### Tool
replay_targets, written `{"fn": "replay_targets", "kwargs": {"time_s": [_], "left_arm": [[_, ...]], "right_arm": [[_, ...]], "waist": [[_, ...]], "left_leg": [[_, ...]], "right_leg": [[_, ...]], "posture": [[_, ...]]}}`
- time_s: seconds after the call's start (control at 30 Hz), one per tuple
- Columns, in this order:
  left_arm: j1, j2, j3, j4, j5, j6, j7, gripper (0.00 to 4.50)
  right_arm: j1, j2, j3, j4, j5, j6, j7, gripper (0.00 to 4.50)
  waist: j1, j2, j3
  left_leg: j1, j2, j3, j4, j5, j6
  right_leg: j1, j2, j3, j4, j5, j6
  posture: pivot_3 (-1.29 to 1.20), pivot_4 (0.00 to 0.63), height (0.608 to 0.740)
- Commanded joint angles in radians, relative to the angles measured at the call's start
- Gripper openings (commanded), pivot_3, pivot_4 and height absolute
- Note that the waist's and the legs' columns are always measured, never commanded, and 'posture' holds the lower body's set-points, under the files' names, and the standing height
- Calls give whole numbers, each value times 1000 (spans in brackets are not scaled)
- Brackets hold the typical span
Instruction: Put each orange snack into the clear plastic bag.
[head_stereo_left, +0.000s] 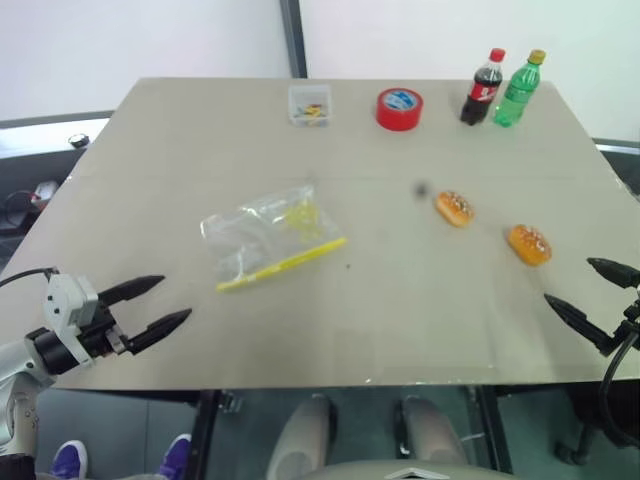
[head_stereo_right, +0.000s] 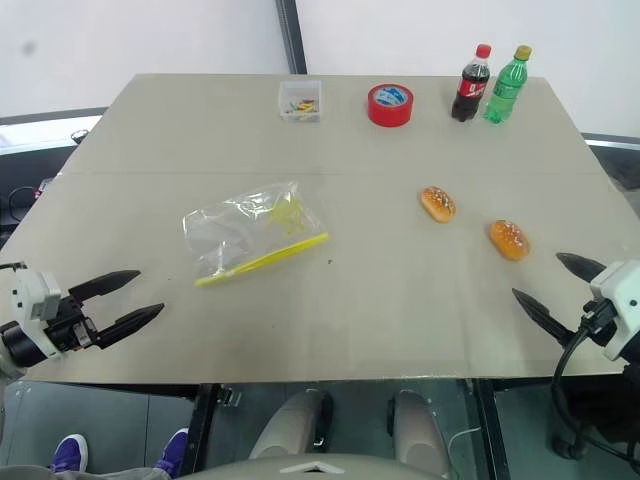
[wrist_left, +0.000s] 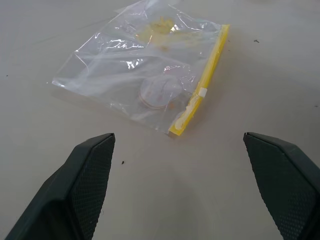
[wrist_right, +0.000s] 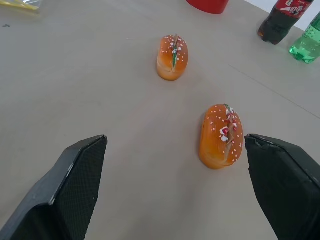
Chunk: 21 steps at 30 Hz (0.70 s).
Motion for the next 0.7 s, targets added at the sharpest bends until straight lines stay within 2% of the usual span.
{"fn": "replay_targets", "kwargs": {"time_s": [0.03,0.13,0.27,0.43,0.57,0.7], "left_arm": [[-30,-1,-4,-8,-15,0,3,4386],[-63,-26,-28,-34,-60,93,28,4386],[-84,-46,-14,-97,-125,270,148,4386],[-124,34,-40,-122,-189,672,320,4386],[-253,66,-42,13,-257,898,351,4386],[-380,59,-102,143,-201,943,397,4386]], "right_arm": [[-26,-16,-9,-30,11,10,-18,4500],[-78,-18,33,-41,12,33,-48,4500],[-120,-16,65,-55,22,50,-58,4500],[-225,-1,172,-117,53,99,-101,4500],[-306,14,279,-166,51,129,-132,4500],[-371,32,367,-193,47,145,-150,4500]], "waist": [[0,0,0],[0,0,0],[-1,0,0],[-6,0,0],[0,0,0],[-2,0,0]], "left_leg": [[0,0,0,0,0,0],[0,0,0,0,0,0],[-1,0,-1,0,0,0],[0,0,-1,0,0,0],[-1,-2,-3,1,0,0],[-1,-3,-4,1,0,0]], "right_leg": [[0,0,0,0,0,0],[0,0,0,0,0,0],[0,0,-1,0,0,0],[-1,1,-1,2,0,0],[-1,5,-4,3,0,1],[-1,5,-4,3,0,1]], "posture": [[0,150,740],[0,150,740],[0,150,740],[0,150,740],[0,150,740],[0,150,740]]}}
